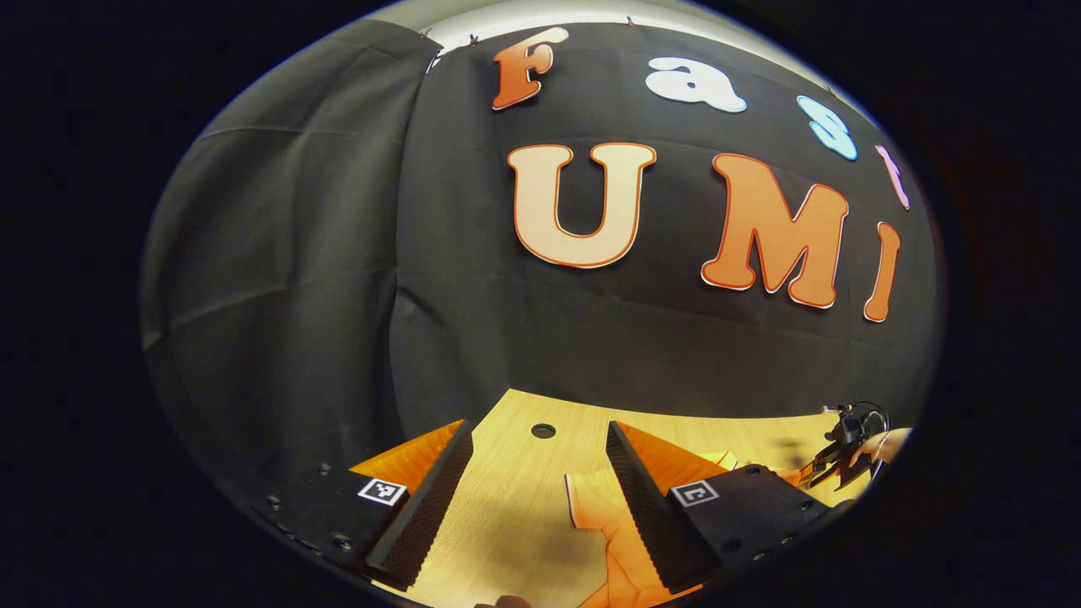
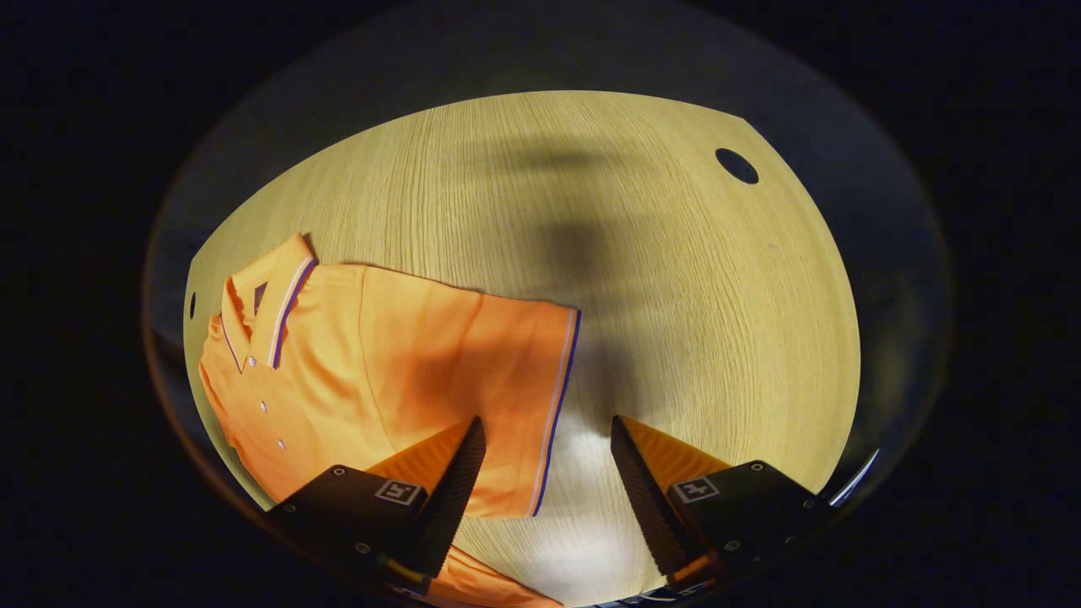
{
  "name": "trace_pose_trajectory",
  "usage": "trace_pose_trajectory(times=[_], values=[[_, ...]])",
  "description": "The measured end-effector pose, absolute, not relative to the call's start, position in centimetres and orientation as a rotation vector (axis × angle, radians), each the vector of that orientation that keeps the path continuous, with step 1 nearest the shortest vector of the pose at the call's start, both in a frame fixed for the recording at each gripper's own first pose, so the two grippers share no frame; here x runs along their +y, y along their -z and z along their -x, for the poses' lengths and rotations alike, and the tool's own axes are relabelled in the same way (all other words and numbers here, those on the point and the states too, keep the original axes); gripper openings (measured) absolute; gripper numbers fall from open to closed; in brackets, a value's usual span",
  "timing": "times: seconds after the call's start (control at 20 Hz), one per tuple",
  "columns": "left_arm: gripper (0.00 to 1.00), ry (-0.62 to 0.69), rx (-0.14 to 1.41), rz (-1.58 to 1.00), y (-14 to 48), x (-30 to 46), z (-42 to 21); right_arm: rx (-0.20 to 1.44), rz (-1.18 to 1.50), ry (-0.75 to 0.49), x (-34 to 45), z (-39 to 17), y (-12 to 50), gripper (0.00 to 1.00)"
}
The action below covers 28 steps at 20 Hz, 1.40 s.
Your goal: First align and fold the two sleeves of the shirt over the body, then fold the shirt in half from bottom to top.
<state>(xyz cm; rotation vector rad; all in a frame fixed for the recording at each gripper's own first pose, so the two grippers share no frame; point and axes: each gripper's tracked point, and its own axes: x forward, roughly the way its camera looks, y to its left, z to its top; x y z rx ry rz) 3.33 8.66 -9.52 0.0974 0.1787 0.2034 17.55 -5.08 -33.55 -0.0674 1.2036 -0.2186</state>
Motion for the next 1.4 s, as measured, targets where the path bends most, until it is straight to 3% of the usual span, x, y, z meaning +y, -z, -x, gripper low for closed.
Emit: trace_pose_trajectory(times=[0.2, 0.3, 0.35, 0.4, 0.5, 0.6, 1.4], values=[[0.98, -0.199, 0.191, -0.090, 10.0, 8.5, -3.6, 1.206, 0.048, 0.193, -4.6, -17.6, 34.0, 0.71], [0.98, -0.197, 0.198, -0.077, 10.2, 8.4, -3.7, 1.192, 0.053, 0.188, -4.5, -17.9, 33.9, 0.67], [0.98, -0.197, 0.203, -0.070, 10.3, 8.2, -3.8, 1.188, 0.045, 0.193, -4.5, -18.1, 34.0, 0.47], [0.98, -0.191, 0.207, -0.063, 10.6, 8.2, -3.7, 1.182, 0.029, 0.199, -4.5, -18.1, 33.9, 0.47], [0.98, -0.189, 0.212, -0.058, 10.8, 8.0, -3.7, 1.176, -0.007, 0.219, -4.5, -18.3, 33.6, 0.13], [0.98, -0.193, 0.208, -0.066, 10.6, 8.1, -3.5, 1.179, -0.017, 0.212, -4.2, -18.1, 33.6, 0.04], [0.98, -0.138, 0.172, -0.061, 8.8, 12.1, -1.5, 0.946, 0.237, 0.072, 4.8, -16.6, 23.8, 0.03]])
